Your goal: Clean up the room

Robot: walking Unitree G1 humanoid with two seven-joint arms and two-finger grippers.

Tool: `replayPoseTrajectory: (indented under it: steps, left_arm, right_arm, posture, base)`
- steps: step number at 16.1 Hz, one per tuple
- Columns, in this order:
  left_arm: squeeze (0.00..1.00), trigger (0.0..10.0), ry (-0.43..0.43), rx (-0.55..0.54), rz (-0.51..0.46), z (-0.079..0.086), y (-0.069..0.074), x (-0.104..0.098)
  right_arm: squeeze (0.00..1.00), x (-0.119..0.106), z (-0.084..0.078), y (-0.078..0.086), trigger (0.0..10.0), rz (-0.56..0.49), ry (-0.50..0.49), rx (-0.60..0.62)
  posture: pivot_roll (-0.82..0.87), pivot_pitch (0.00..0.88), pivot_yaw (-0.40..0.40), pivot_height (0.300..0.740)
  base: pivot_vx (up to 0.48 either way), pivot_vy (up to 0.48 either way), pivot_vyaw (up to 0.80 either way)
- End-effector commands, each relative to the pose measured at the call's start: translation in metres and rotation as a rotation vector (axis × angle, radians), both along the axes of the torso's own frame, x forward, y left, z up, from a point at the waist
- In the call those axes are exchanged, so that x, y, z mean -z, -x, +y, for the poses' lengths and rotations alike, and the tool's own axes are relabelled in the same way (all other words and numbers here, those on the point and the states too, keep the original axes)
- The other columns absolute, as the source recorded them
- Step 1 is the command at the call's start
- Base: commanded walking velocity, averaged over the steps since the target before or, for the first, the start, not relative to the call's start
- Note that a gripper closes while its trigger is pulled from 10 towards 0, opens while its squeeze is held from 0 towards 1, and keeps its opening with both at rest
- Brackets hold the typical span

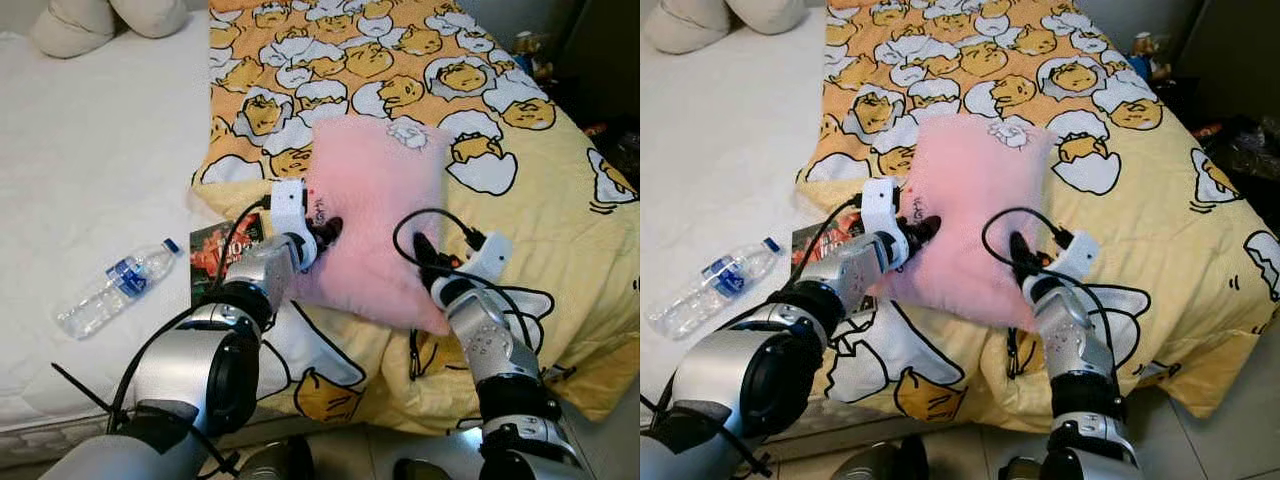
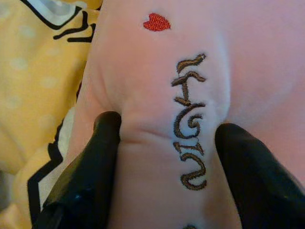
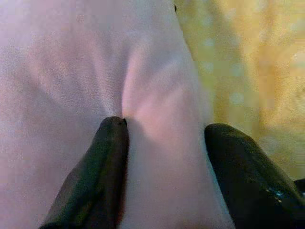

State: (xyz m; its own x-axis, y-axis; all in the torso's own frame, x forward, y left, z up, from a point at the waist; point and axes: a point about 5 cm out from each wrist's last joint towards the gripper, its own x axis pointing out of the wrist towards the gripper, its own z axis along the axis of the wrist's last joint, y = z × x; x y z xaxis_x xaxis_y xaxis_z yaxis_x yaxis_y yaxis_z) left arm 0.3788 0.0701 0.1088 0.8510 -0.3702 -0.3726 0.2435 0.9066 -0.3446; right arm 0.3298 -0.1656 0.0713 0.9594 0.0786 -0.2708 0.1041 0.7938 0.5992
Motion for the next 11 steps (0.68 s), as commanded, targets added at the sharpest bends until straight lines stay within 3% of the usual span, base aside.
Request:
replayPoseTrajectory:
  steps: [1, 6, 11]
  left_arm:
    - [0.0, 0.0, 0.006, 0.001, 0.075, 0.001, 0.01, 0.019]
    - [0.0, 0.0, 0.009, -0.029, 0.086, 0.01, 0.009, 0.02]
    - [0.0, 0.0, 0.084, -0.05, 0.081, 0.007, 0.007, 0.016]
  right_arm:
    - [0.0, 0.015, 0.006, 0.007, 0.0, 0.065, 0.015, -0.029]
    - [0.0, 0.015, 0.016, 0.003, 0.0, 0.057, -0.02, -0.054]
    - [0.0, 0.014, 0.023, 0.003, 0.0, 0.027, -0.099, -0.06]
  posture:
    - [-0.2, 0.129, 0.119, 0.74]
    - [-0.18, 0.127, 0.102, 0.74]
    - [-0.17, 0.114, 0.108, 0.74]
  base:
    - [0.0, 0.0, 0.0]
    - [0.0, 0.0, 0.0]
    - [0.0, 0.0, 0.0]
